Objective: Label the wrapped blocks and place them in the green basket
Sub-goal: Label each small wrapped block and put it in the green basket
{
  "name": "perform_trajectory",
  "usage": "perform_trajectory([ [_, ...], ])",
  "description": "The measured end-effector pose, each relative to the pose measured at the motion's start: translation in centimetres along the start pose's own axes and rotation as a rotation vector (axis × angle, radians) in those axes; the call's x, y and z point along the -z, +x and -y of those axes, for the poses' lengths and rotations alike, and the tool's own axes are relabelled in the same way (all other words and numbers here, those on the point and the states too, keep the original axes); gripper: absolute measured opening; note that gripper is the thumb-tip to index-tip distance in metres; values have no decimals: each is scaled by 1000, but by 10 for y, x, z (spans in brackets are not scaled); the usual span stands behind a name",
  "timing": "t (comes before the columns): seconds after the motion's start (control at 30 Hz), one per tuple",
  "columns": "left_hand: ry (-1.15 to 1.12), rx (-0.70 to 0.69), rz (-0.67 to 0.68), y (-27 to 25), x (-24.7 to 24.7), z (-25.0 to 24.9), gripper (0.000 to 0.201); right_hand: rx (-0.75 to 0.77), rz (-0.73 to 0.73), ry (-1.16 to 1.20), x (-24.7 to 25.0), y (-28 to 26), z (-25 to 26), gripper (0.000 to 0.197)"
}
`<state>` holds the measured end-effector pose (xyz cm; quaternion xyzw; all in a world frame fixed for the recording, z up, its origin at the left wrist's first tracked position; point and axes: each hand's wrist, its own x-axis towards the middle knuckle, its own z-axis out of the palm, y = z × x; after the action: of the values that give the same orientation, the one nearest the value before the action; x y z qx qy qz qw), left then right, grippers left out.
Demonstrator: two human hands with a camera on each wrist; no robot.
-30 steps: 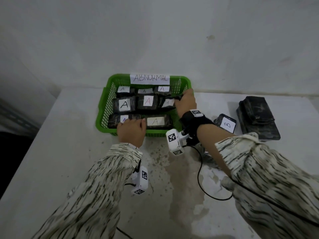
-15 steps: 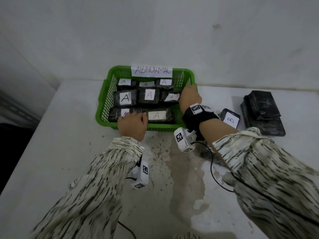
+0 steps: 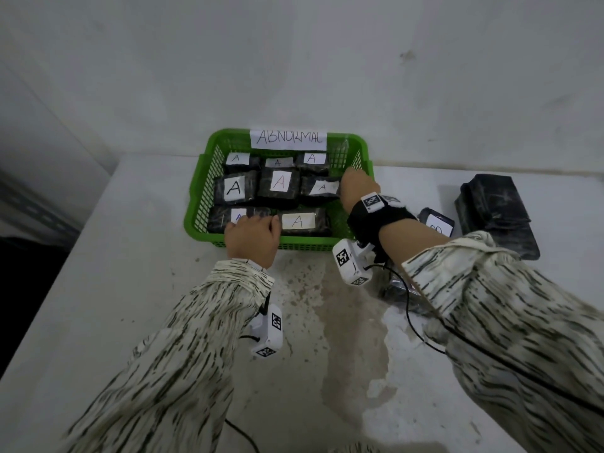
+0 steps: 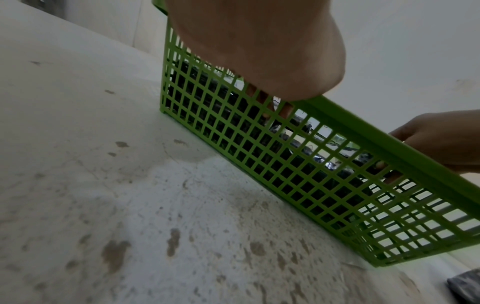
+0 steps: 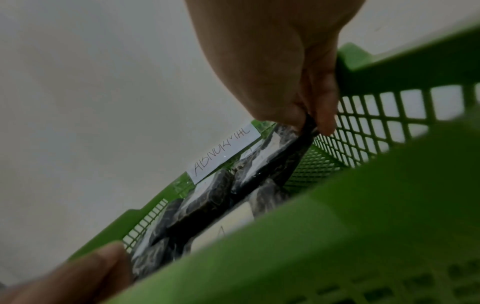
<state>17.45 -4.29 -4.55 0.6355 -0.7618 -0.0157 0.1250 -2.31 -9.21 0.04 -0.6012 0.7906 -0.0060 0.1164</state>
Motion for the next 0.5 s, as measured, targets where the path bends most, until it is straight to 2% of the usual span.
perform_trajectory([
  [0.13,-22,-1,71,0,3,0,64,46,28,-93,0,-6,3,28],
  [0.33,-15,4,87,0,5,0,66,114,23,-237,4,-7,3,26],
  [0.5,-1,6,107,1,8,0,69,196,73,-353,-1,-6,0,25],
])
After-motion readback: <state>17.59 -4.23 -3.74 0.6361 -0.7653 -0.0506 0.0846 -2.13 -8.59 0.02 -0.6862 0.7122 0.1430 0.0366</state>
